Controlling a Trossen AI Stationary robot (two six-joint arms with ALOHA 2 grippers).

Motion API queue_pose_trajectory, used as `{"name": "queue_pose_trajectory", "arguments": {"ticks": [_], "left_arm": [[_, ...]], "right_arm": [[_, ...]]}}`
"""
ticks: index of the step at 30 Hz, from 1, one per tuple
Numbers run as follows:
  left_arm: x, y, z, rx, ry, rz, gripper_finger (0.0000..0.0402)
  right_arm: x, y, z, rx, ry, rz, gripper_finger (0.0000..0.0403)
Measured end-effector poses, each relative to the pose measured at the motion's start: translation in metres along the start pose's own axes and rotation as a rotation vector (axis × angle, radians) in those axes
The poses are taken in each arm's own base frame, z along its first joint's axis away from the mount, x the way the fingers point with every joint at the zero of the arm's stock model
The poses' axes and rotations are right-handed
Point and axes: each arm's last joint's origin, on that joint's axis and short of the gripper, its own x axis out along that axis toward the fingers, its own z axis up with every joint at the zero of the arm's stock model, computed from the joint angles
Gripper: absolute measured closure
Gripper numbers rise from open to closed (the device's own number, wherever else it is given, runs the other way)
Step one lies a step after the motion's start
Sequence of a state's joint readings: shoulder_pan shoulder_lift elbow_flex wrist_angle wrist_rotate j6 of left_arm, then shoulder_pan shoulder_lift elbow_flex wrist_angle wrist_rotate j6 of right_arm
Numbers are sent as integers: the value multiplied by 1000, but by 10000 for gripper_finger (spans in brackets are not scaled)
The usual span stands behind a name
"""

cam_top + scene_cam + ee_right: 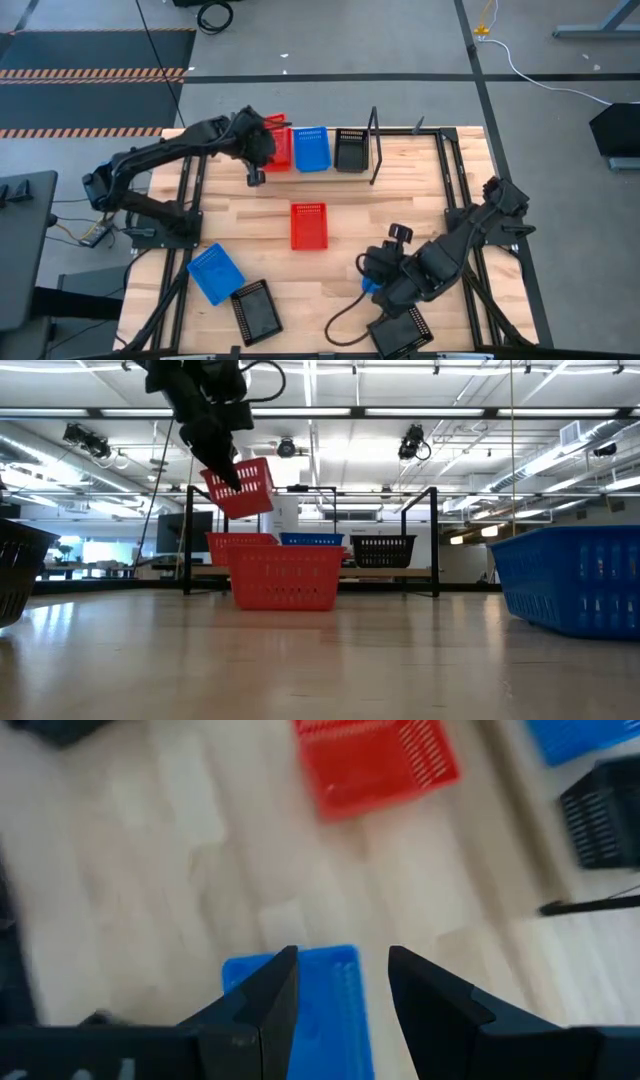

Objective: Stack baskets on shelf by color
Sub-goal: Stack the right red bin on top of the red bin on the shelf

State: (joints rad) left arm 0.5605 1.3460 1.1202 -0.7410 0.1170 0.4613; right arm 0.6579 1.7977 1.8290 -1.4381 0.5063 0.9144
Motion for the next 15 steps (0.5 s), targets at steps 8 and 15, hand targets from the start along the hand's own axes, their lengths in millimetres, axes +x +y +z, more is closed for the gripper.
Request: {"name": "queue_pose_trajectory", "arguments": {"ticks": [8,15], "left_arm": [[26,13,-5,23,54,-31,393],[33,14,-5,69,70,-25,393]], "right_arm": [[16,5,-9,43,-223,-179,240],[42,3,-25,72,-242,-279,240]]}}
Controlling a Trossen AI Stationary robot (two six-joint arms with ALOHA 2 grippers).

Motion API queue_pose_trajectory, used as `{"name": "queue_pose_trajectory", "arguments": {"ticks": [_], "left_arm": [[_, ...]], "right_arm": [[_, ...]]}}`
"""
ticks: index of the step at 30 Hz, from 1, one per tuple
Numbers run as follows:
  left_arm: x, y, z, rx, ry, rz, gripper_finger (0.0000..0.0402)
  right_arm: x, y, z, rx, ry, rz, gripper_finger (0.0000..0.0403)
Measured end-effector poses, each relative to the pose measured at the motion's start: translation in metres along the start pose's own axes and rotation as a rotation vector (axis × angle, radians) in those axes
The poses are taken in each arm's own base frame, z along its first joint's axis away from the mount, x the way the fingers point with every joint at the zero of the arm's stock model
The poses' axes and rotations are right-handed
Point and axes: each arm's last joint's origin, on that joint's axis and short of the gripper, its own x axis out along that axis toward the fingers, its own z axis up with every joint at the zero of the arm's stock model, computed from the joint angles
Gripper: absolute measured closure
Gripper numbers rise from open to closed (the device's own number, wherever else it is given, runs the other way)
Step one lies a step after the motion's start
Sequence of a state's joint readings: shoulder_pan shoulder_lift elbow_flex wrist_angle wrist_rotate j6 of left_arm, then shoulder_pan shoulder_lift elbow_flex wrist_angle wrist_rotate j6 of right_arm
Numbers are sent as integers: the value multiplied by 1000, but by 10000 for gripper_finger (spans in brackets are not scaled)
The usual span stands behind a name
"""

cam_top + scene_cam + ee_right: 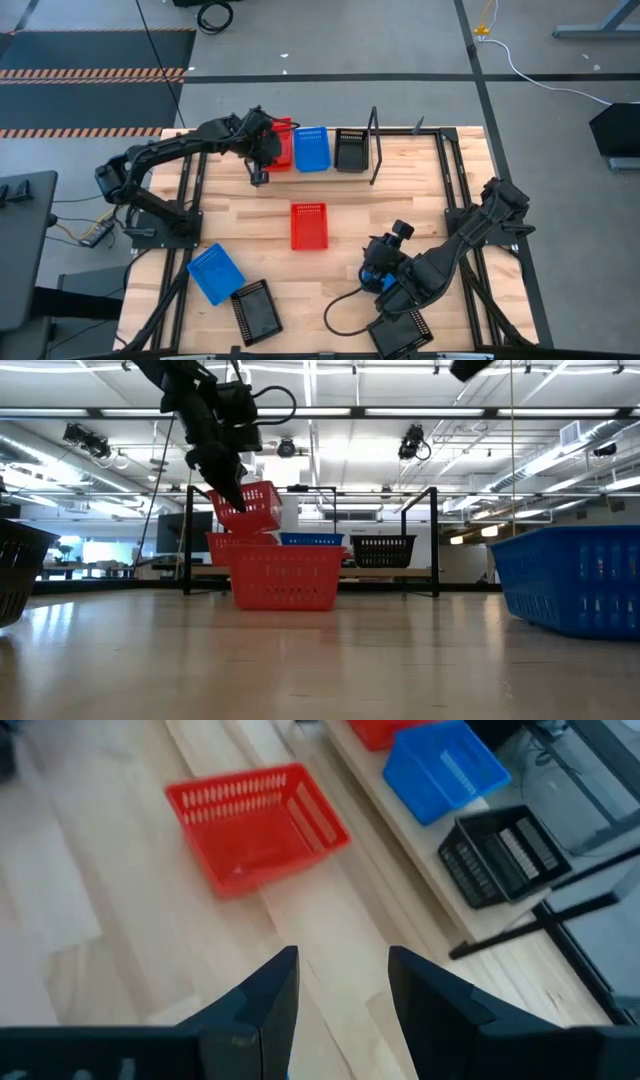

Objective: Stack baskets on shelf by color
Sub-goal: Stack the right red bin on top of the red bin on the shelf

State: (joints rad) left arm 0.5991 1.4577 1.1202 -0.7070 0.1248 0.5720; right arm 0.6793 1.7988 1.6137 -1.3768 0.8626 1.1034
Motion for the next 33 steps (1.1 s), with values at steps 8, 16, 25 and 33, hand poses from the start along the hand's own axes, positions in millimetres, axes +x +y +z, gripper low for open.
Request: {"name": "queue_pose_trajectory", "arguments": {"ticks": [8,16,25,33], "left_arm": [[0,0,-2,21,31,17,392],[6,1,-4,6,90,43,392],[13,1,-4,-14,104,31,392],[13,1,-4,-28,105,37,374]], "right_arm": [[13,2,-21,7,40,-44,240],[18,2,-27,67,31,-61,240],[19,3,-28,52,-2,-65,240],[19,4,-28,45,-2,-65,240]]}}
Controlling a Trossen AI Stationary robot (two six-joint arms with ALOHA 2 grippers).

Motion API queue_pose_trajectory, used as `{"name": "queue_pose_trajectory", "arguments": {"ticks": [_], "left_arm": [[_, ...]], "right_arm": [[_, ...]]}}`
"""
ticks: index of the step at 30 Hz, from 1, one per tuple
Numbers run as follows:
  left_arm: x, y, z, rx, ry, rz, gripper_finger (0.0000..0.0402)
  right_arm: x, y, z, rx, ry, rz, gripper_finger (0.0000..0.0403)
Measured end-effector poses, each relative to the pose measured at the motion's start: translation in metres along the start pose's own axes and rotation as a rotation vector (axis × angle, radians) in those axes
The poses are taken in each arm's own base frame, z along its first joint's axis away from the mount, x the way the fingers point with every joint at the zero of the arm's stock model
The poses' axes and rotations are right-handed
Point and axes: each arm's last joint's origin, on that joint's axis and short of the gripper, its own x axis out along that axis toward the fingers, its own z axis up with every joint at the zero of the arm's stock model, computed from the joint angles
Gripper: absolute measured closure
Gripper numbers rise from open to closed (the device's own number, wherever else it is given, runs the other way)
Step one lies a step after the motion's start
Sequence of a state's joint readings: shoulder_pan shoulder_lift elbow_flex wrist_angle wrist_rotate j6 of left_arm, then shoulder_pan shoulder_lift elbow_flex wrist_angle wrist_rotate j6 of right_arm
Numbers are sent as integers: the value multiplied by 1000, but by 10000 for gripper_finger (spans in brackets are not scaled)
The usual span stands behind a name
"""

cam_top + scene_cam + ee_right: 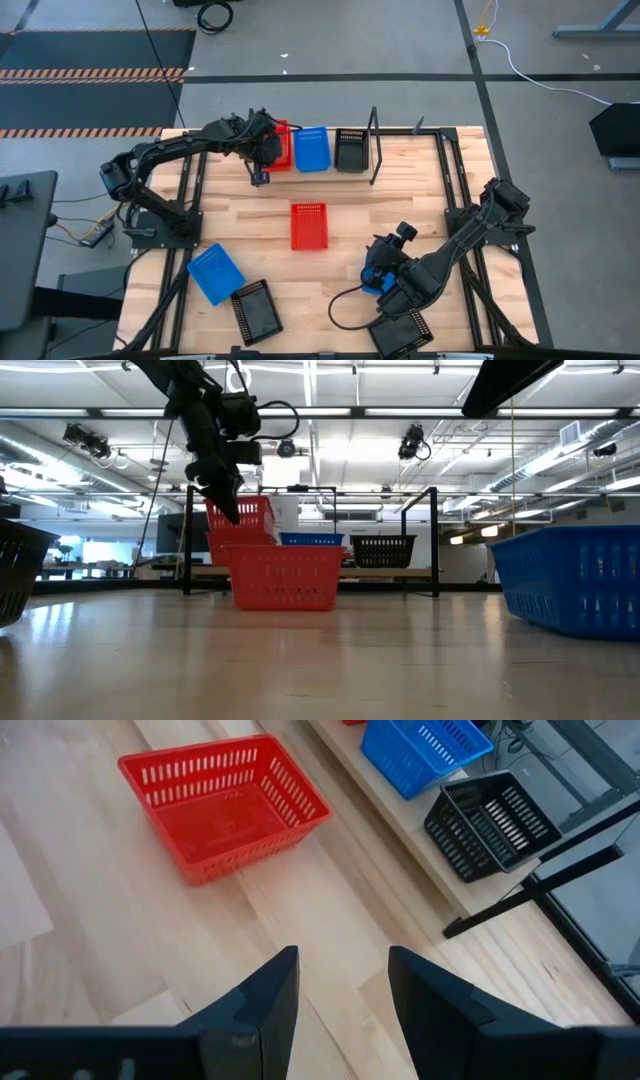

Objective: Stack baskets on shelf by color
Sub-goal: Stack the right red bin on top of the red bin on the shelf

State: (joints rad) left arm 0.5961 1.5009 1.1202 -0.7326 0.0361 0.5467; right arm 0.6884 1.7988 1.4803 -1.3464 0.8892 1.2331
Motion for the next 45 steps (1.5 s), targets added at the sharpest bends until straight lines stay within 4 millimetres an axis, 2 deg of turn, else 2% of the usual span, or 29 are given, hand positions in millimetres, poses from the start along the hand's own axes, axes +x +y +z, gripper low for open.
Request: {"name": "queue_pose_trajectory", "arguments": {"ticks": [10,16,22,33,45], "left_arm": [[0,0,0,-28,-1,8,314],[0,1,1,-39,-5,10,297],[0,2,2,-45,-13,27,309],[0,2,2,-43,-9,32,394],[0,1,2,-91,-8,31,333]], "right_arm": [[0,0,0,7,0,2,240],[0,0,0,8,0,2,240],[0,0,0,9,-1,3,240],[0,0,0,7,-1,3,240],[0,1,1,12,-1,7,240]]}}
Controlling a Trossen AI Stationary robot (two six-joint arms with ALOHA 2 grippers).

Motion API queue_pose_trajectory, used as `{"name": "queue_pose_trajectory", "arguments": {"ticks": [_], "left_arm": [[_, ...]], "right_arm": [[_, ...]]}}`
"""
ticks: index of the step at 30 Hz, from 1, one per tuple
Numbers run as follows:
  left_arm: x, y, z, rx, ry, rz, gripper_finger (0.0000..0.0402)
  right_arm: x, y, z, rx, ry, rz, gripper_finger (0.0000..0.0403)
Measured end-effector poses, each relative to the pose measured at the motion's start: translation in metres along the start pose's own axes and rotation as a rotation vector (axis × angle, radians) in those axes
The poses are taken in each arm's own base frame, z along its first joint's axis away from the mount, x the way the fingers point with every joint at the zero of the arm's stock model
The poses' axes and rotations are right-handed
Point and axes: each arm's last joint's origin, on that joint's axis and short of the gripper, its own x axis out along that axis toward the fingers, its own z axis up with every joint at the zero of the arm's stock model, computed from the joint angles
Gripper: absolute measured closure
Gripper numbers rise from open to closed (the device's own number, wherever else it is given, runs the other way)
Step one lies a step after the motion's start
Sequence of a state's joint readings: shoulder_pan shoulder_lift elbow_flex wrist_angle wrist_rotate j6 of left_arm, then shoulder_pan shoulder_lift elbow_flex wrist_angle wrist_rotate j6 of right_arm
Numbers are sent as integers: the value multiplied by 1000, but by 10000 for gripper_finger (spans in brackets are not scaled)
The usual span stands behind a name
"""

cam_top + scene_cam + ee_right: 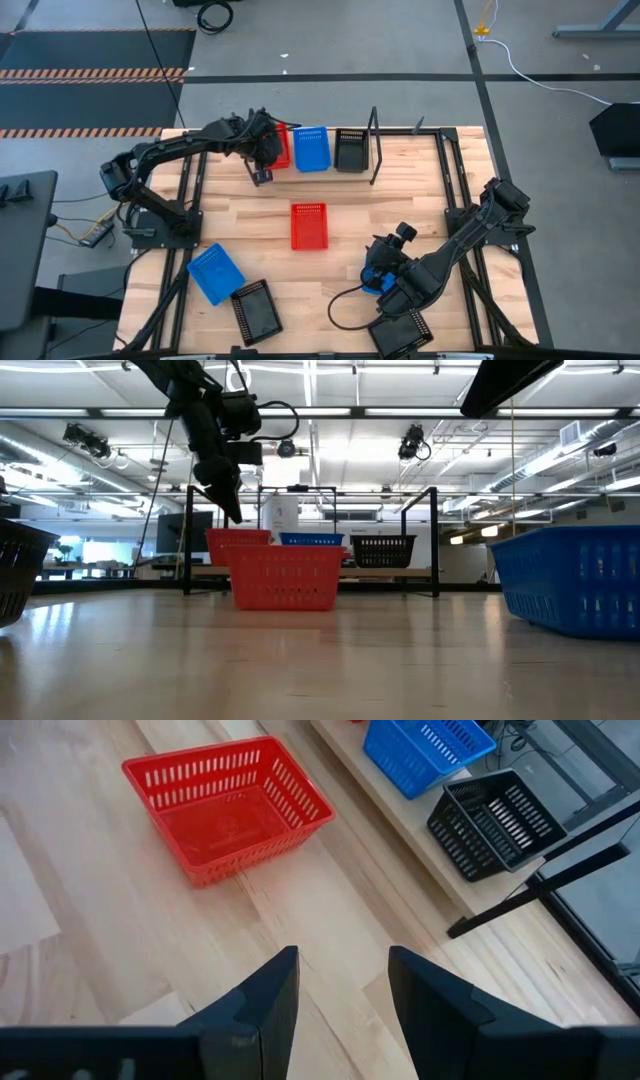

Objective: Stack baskets on shelf by color
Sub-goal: Stack the right red bin on top of the red bin on the shelf

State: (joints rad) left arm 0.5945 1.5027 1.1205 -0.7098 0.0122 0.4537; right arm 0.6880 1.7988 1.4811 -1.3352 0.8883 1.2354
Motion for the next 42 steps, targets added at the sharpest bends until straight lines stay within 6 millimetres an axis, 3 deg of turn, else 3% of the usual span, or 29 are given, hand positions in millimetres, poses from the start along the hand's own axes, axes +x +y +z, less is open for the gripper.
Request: {"name": "queue_pose_trajectory", "arguments": {"ticks": [9,22,31,42], "left_arm": [[6,-8,4,7,-1,-45,319],[37,-9,2,6,83,-89,315],[37,-18,-6,21,187,-144,330],[35,-36,4,106,169,-114,327]], "right_arm": [[-1,1,-1,1,1,5,240],[-2,1,-1,-1,7,15,240],[-2,1,-1,-5,8,15,240],[-3,2,-2,-6,4,20,240]]}}
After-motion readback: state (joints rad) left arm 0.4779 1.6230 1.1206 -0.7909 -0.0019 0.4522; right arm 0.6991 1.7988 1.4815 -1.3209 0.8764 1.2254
